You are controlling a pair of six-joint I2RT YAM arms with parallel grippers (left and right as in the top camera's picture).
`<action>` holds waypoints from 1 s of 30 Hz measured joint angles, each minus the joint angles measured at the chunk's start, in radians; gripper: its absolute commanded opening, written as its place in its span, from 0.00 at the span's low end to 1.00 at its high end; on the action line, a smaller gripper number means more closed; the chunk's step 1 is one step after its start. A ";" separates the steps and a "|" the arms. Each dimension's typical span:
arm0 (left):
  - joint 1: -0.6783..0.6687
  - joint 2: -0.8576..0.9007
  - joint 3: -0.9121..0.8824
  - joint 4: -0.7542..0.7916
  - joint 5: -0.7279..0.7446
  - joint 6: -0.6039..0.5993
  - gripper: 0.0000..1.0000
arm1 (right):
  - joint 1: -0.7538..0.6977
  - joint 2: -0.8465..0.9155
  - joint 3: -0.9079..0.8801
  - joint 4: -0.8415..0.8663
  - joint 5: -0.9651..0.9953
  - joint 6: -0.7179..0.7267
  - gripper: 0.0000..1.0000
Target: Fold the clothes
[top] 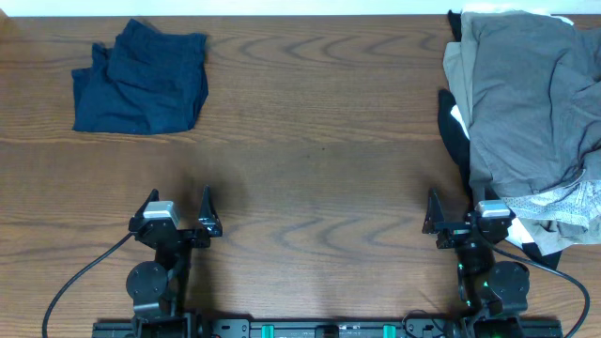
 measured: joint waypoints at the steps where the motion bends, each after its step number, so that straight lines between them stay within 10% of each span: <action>1: 0.000 0.000 0.000 0.000 0.000 0.000 0.98 | 0.000 0.000 0.000 0.000 0.000 0.000 0.99; 30: 0.000 0.000 0.011 -0.023 0.000 0.000 0.98 | 0.000 0.000 0.000 0.052 0.000 0.000 0.99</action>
